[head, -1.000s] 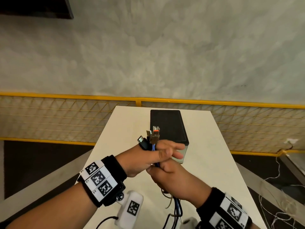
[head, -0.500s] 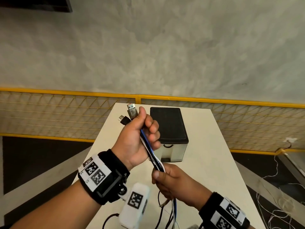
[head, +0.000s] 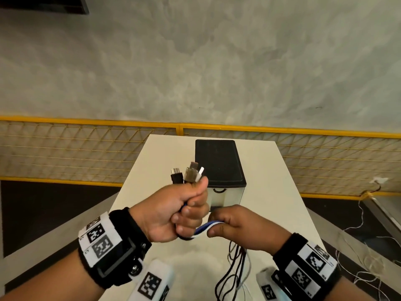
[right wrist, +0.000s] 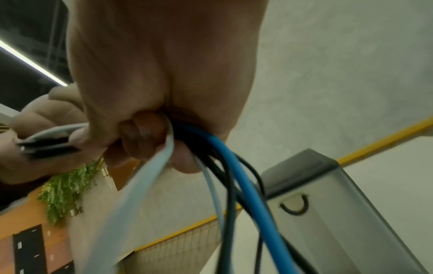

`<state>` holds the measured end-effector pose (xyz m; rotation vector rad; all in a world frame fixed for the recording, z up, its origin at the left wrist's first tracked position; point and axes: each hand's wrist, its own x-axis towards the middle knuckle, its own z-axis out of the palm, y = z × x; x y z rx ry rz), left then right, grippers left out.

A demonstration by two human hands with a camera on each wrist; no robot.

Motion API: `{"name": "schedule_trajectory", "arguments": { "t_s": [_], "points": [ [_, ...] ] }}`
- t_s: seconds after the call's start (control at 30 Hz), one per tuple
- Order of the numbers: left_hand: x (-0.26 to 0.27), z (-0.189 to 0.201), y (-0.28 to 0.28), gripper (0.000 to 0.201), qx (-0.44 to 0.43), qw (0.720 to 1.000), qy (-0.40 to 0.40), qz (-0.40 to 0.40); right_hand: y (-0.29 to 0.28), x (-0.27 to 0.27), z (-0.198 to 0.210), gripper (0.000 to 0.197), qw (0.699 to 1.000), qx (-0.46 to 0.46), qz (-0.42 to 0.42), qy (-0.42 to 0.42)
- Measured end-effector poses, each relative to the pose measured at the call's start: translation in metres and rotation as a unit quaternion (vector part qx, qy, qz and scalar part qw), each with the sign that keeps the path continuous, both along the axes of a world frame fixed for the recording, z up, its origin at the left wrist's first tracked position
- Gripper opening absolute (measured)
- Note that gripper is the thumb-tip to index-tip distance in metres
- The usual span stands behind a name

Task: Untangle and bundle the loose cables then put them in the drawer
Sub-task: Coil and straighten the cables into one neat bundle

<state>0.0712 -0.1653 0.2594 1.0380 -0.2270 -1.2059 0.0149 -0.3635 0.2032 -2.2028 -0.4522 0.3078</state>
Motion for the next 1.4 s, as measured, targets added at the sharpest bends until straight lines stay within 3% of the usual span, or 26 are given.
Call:
{"name": "schedule_trajectory", "arguments": {
  "t_s": [0.17, 0.33, 0.47, 0.57, 0.7, 0.83, 0.93, 1.03, 1.13, 1.2, 1.27, 1.33, 1.4],
  "points": [
    [-0.007, -0.014, 0.002, 0.042, 0.087, 0.996, 0.001, 0.013, 0.002, 0.001, 0.005, 0.027, 0.998, -0.062, 0.009, -0.012],
    [-0.009, -0.031, 0.001, 0.03, 0.154, 0.966, -0.183, 0.101, 0.004, 0.004, 0.003, 0.027, 0.99, -0.126, 0.009, -0.06],
    [-0.01, -0.041, -0.002, 0.023, 0.19, 0.931, -0.305, 0.066, 0.006, 0.004, -0.002, 0.033, 0.983, -0.172, 0.012, -0.067],
    [-0.008, -0.047, -0.005, 0.02, 0.215, 0.912, -0.347, 0.049, 0.007, 0.004, -0.001, 0.027, 0.982, -0.174, 0.014, -0.069],
    [-0.006, -0.05, -0.005, 0.018, 0.197, 0.917, -0.345, 0.03, 0.009, 0.001, 0.006, 0.027, 0.984, -0.172, 0.014, -0.05],
    [-0.01, -0.051, -0.006, 0.016, 0.13, 0.943, -0.299, -0.071, 0.013, 0.001, 0.009, 0.012, 0.983, -0.176, 0.03, -0.045],
    [-0.013, -0.06, -0.008, 0.014, 0.139, 0.946, -0.277, -0.093, 0.014, 0.005, 0.004, 0.014, 0.976, -0.205, 0.012, -0.068],
    [-0.011, -0.065, -0.007, 0.018, 0.154, 0.954, -0.239, -0.099, 0.013, 0.007, 0.005, 0.018, 0.987, -0.154, 0.015, -0.035],
    [-0.007, -0.066, -0.003, 0.034, 0.206, 0.942, -0.239, -0.115, 0.009, 0.006, 0.009, 0.028, 0.994, -0.076, 0.065, 0.034],
    [-0.003, -0.066, -0.002, 0.029, 0.226, 0.935, -0.246, -0.12, 0.005, 0.004, 0.005, 0.031, 0.996, -0.049, 0.058, 0.047],
    [0.0, -0.062, -0.004, 0.009, 0.239, 0.932, -0.244, -0.117, 0.001, 0.002, -0.001, 0.033, 0.998, -0.023, 0.014, 0.052],
    [0.001, -0.058, -0.005, 0.009, 0.263, 0.923, -0.262, -0.104, -0.003, 0.0, -0.006, 0.038, 0.992, 0.061, -0.06, 0.093],
    [0.002, -0.057, -0.007, 0.01, 0.288, 0.907, -0.295, -0.082, -0.005, -0.002, -0.013, 0.035, 0.983, 0.085, -0.093, 0.134]
  ]
}}
